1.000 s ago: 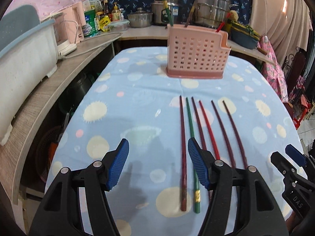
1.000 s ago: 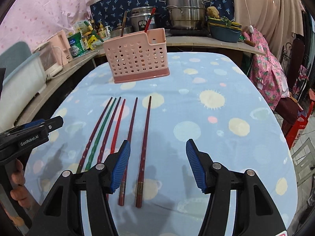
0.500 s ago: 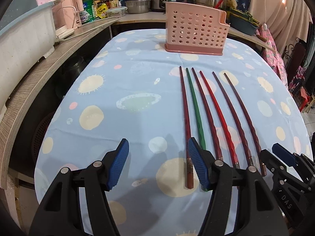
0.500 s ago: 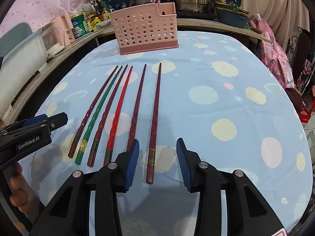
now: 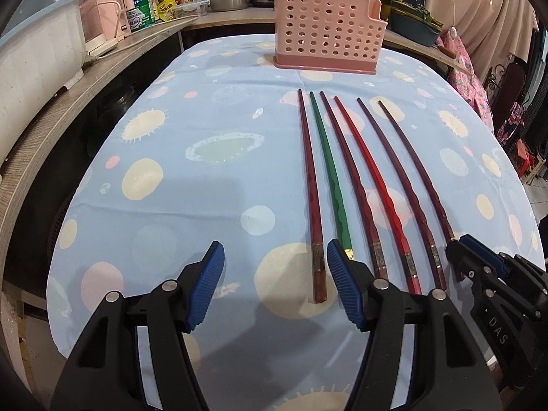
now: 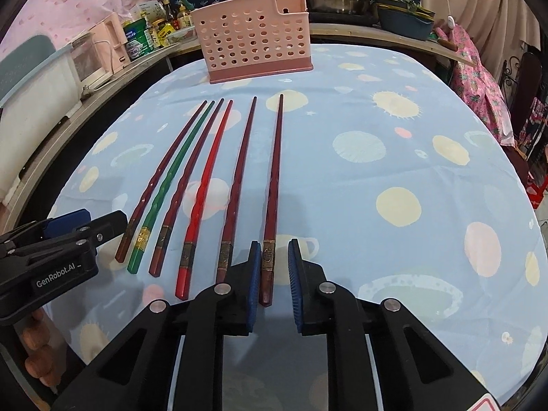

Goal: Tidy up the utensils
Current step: 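Grasp a dark red chopstick with the left tool while the right tool grasps a brown one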

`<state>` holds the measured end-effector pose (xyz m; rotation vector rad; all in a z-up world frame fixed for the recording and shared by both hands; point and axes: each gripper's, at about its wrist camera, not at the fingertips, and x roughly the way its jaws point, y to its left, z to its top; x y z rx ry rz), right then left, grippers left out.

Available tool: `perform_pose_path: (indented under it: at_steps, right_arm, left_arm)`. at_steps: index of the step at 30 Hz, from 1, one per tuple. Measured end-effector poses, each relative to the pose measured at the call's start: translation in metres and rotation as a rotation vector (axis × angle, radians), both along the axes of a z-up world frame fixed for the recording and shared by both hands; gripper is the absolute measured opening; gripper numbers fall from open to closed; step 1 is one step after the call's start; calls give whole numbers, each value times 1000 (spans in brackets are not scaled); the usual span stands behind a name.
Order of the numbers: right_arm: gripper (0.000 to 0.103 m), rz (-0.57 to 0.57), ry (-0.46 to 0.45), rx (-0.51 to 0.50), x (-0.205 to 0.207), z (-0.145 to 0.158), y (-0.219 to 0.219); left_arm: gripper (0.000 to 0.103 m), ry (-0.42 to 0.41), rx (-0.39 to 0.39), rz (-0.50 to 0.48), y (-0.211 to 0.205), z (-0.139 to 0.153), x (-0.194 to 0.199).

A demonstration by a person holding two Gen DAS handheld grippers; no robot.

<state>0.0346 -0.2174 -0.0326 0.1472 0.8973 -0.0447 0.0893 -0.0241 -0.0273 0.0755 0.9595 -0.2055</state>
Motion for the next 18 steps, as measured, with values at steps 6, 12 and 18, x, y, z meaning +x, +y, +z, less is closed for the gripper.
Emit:
perform_pose_path:
  at_steps: [6,12,18]
  right_arm:
    - [15,0,0,-5,0,0,0]
    - [15,-1,0,-4,0,-1,-1]
    - [15,-1,-1,-6,0,-1,0]
  left_arm:
    - [59,16,-1,1,0,-5,0]
    - [59,36,0,1,-1,-10,1]
    - [54,34,3,0,-1,-11,1]
